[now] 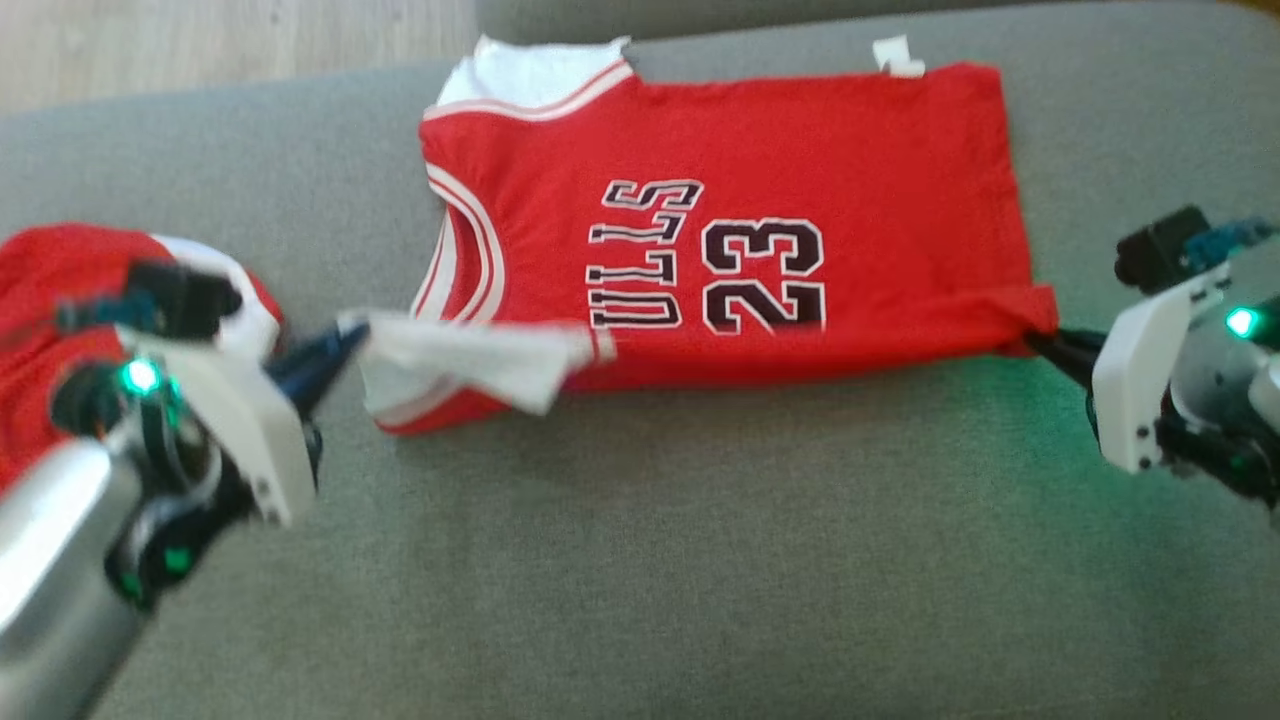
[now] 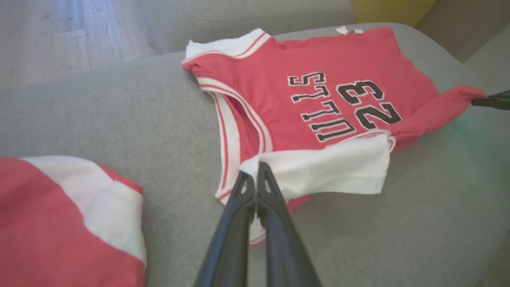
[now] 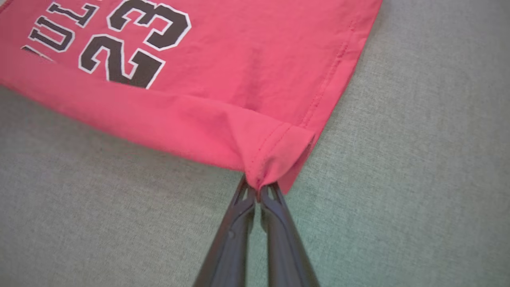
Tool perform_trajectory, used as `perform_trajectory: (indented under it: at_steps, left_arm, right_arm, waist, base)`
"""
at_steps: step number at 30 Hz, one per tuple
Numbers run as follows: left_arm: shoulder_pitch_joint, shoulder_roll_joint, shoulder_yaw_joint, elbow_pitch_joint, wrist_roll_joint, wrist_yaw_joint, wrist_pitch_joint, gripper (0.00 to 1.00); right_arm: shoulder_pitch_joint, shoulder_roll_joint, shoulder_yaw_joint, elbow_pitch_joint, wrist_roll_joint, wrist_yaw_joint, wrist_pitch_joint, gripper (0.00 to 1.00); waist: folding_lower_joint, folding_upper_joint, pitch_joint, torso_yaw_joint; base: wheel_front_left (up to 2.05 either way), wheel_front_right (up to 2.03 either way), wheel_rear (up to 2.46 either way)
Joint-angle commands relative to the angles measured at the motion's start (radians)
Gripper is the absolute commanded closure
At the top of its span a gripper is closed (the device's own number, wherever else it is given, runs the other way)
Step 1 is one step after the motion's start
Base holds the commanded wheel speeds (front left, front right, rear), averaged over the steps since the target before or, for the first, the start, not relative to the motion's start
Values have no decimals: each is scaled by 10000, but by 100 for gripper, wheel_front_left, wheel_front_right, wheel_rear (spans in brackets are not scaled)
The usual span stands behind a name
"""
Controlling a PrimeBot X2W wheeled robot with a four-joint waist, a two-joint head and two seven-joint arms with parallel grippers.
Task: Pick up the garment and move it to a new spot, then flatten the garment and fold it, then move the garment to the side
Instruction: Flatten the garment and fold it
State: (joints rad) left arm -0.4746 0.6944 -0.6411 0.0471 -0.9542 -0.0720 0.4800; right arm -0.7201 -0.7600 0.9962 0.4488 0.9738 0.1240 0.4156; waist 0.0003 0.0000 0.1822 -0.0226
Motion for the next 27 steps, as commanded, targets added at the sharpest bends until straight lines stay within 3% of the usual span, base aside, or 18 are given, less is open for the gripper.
perform_trajectory:
  at_steps: [1,15,27]
  left_arm:
    - [-1141,232,579,151,192,-104,130,100]
    - [-3782,-398,-450,2439,1058,-537,591,100]
    - [-5631,-729,-1949,3540,1673,-584,-29,100]
  right_arm:
    - [-273,-81,-196,42,-102,67,52,100]
    - [-1128,600,7,796,-326,67,258,100]
    - [-2150,1112,119,1487,-499,67,-77,100]
  waist:
    - [-3,0,353,2]
    - [-3,0,1002,-319]
    - [-3,0,1614,-490]
  base:
    - [0,0,0]
    - [0,0,0]
    - [0,0,0]
